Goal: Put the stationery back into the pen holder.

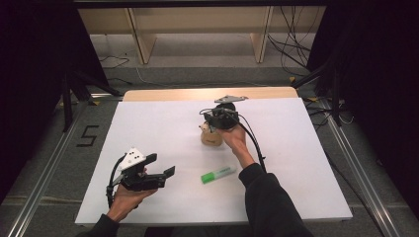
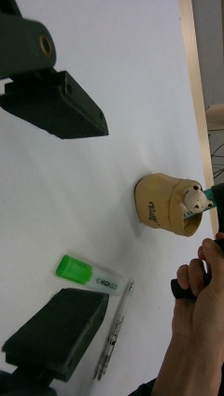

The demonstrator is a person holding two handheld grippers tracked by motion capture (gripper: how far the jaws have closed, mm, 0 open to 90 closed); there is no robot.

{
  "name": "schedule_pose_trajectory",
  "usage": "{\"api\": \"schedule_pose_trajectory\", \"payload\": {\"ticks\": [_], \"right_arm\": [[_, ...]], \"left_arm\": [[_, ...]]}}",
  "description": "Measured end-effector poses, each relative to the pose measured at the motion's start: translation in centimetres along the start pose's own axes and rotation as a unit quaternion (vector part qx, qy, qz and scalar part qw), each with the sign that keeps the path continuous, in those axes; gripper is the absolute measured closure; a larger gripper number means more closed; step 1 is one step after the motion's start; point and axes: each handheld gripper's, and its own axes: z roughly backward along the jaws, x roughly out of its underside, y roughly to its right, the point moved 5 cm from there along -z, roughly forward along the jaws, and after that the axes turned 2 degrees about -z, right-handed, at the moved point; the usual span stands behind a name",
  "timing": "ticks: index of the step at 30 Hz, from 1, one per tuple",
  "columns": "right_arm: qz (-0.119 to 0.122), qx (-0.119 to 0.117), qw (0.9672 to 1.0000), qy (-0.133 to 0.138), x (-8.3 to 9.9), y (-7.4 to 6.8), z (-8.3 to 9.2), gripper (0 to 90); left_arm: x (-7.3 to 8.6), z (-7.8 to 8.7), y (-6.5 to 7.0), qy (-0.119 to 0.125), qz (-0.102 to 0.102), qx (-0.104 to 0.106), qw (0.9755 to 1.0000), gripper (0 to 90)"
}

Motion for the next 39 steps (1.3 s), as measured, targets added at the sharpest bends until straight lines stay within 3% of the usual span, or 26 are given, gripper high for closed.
{"api": "schedule_pose_trajectory", "payload": {"ticks": [5,10,16,27,31,39], "right_arm": [[-0.007,-0.007,0.9999,-0.005,0.2,0.2,0.1,64.1],[-0.021,-0.029,0.9993,0.015,-0.6,0.2,1.1,51.5],[0.005,-0.021,0.9993,0.029,-1.6,0.4,3.2,44.1],[0.04,-0.051,0.9977,0.02,-1.5,0.1,6.8,37.0],[0.06,-0.079,0.9951,0.0,-0.9,-0.4,7.9,34.7],[0.114,-0.107,0.9864,-0.049,1.1,-1.6,9.5,31.1]], "left_arm": [[0.0,0.0,0.0,0.0,0.0,0.0,1.0,15.8],[0.0,0.0,0.0,0.0,0.0,0.0,1.0,15.8],[0.0,-0.1,0.0,0.0,-0.001,0.0,1.0,15.8],[0.1,-0.1,0.0,-0.004,-0.002,-0.001,1.0,15.8],[0.1,-0.1,0.0,-0.003,-0.001,-0.001,1.0,15.8],[0.1,-0.2,0.1,-0.004,-0.001,-0.001,1.0,15.8]]}}
